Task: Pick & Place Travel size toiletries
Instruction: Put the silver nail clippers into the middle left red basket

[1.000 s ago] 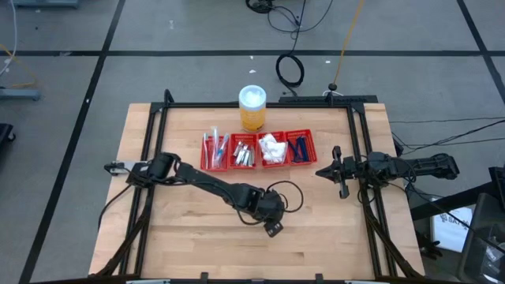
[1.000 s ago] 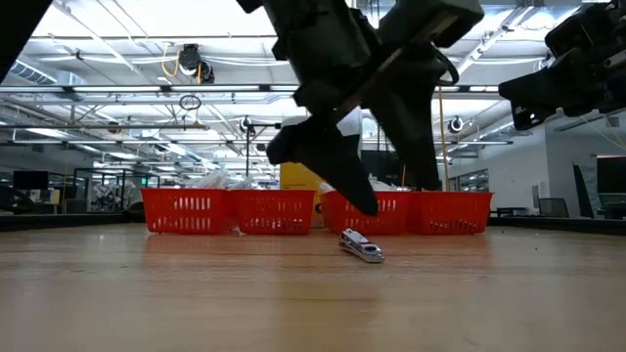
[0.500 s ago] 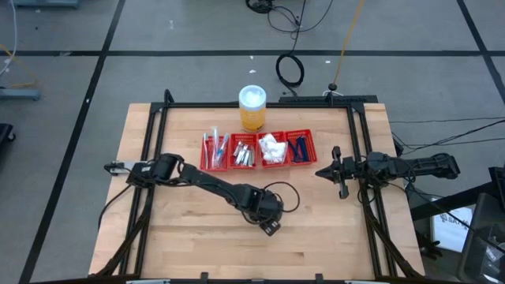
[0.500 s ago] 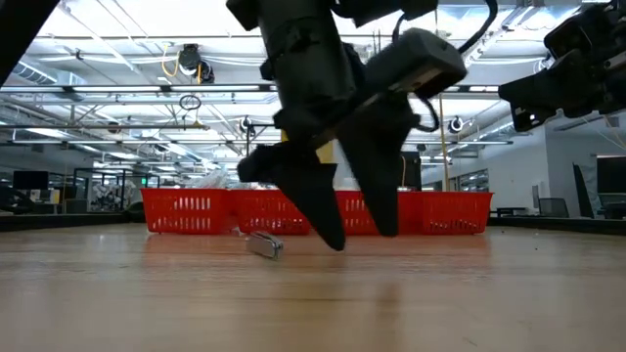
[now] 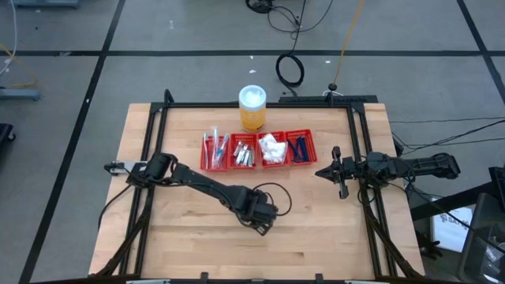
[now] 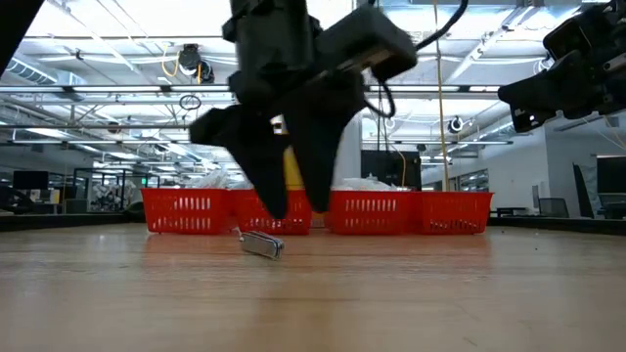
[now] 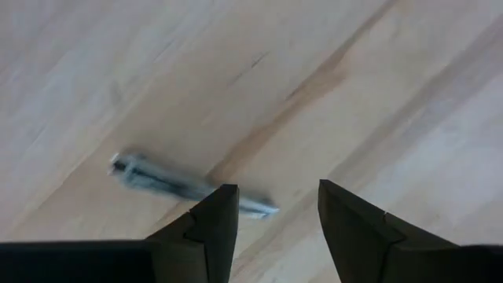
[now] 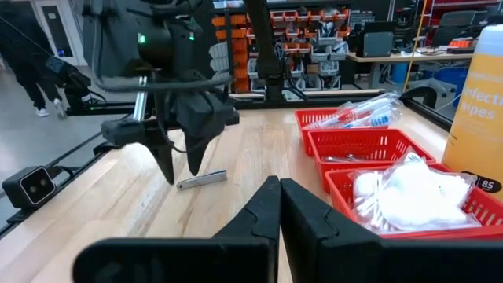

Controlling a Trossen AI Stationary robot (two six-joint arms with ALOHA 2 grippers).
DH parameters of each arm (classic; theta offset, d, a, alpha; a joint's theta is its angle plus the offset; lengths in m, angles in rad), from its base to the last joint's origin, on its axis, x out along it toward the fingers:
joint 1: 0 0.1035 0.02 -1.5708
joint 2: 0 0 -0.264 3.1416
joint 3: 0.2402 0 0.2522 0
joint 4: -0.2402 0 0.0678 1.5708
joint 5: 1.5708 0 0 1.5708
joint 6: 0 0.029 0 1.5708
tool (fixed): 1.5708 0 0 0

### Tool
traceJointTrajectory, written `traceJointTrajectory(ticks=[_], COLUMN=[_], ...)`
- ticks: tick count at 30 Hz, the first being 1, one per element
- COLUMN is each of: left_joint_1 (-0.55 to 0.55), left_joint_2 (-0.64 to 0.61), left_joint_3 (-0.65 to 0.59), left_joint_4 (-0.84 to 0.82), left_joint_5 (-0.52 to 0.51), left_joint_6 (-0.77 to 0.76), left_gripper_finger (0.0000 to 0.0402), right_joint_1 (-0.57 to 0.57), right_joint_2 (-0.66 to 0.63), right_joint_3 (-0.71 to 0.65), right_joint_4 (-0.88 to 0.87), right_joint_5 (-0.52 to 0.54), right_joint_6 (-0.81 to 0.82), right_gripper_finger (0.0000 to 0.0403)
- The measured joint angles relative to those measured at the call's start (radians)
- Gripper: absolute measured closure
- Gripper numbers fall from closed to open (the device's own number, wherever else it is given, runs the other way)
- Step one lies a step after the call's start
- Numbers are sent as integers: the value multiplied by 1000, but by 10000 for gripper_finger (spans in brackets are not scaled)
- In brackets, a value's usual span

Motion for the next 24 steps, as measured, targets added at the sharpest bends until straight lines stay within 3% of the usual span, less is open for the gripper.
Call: traceJointTrajectory(ticks=[8, 24], left_joint_1=[-9, -16], left_joint_2=[2, 3], left_joint_3=[0, -45], left_joint_4=[-124, -120], left_joint_5=[-18, -41], left_joint_6=[-331, -460], left_gripper_finger=[251, 290], right_joint_1=[0, 0], right_joint_2=[0, 0], right_joint_3=[0, 0], right_joint_4=[0, 0], right_joint_5=[0, 0], right_joint_6=[0, 2], right_gripper_finger=[403, 403])
